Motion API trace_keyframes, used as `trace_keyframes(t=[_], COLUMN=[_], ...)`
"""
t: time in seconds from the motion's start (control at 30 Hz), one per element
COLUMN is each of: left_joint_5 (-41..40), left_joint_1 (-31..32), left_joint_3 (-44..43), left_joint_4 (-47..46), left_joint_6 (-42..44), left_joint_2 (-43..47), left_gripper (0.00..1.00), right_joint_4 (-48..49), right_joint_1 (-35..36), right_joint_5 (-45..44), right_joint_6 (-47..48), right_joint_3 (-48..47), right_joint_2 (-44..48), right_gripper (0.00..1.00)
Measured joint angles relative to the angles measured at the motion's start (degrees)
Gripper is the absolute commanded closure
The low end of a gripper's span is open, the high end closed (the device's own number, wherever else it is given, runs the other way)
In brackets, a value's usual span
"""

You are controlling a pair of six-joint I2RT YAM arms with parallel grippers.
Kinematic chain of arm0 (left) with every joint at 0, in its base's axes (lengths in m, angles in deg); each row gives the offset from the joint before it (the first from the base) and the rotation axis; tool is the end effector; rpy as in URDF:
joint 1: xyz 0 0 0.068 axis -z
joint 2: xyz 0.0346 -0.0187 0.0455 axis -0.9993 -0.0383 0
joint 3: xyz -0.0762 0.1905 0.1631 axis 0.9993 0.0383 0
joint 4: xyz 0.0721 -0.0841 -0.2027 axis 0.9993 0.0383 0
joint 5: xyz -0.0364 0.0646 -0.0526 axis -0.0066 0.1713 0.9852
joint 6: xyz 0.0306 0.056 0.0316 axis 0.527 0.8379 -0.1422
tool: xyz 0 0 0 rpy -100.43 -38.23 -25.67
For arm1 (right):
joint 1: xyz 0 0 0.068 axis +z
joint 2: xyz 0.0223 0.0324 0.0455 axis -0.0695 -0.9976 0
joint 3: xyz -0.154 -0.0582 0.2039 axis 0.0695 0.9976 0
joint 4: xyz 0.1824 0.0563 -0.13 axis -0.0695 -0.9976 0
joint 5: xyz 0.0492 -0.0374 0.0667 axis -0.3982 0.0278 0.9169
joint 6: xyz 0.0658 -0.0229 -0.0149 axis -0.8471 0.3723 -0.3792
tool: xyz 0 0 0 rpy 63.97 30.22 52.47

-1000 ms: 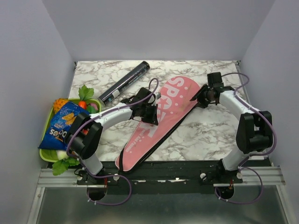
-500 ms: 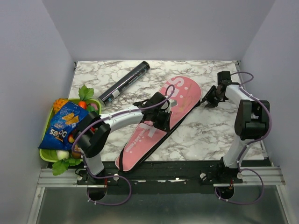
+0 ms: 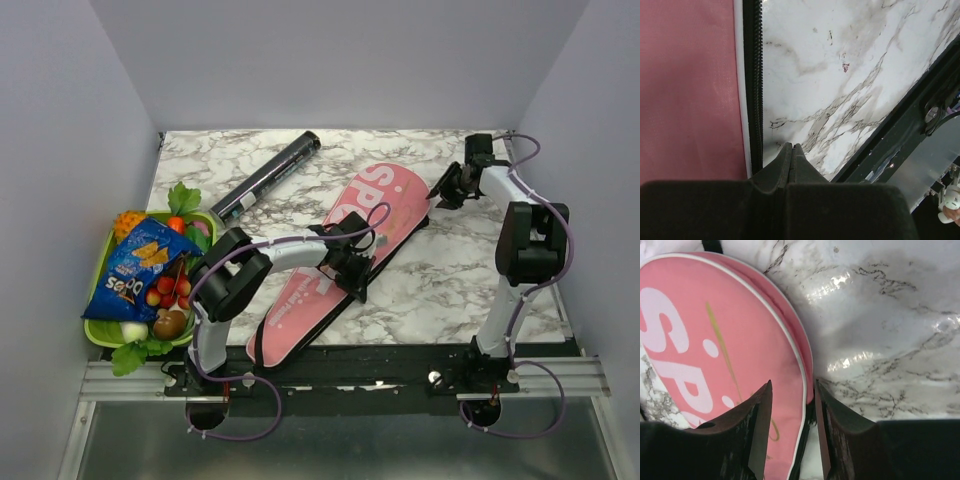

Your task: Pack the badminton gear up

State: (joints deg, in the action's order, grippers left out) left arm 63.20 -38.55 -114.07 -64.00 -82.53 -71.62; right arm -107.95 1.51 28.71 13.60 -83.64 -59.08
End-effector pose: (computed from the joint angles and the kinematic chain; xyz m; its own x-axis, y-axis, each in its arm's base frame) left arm 0.2199 -0.2991 0.1452 -0.8749 0.4363 -0.2100 0.4698 0.6597 -0.5866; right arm 0.4002 -0.0065 0.1885 -0.7302 0.6059 -0.3157 0.4645 0.7791 0.4210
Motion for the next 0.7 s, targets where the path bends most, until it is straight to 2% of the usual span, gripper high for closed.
trace_keyframes(t=[0.3,0.43,0.63,0.67,0.7], left_joint_5=[-0.4,-0.4,-0.3,-0.3,-0.3], left_joint_1=[0.0,0.0,-0.1,-0.2,-0.2], left_joint_3=[1.2,1.3,1.7,2.1,2.5], left_joint_4=[0.4,0.5,0.2,-0.1,-0.3], left_joint_6=[0.9,0.9,1.0,1.0,1.0], left_joint_2=[0.0,0.0,0.0,0.2,0.4], left_gripper=[1.00,1.00,1.00,1.00,1.00], right_joint_4=[1.1,1.1,-0.1,-0.4,-0.8], right_joint_1=[0.0,0.0,0.0,0.0,0.0], right_joint_5=[2.0,2.6,2.8,2.9,2.9], right_joint_6=[-0.7,-0.7,-0.9,-0.9,-1.0], right_joint_3=[-1.2,-1.4,-3.7,-4.1,-4.6], right_joint_2=[-6.4,-6.4,-6.9,-7.1,-7.3], right_gripper=[0.54,0.61,0.88,0.99,0.99])
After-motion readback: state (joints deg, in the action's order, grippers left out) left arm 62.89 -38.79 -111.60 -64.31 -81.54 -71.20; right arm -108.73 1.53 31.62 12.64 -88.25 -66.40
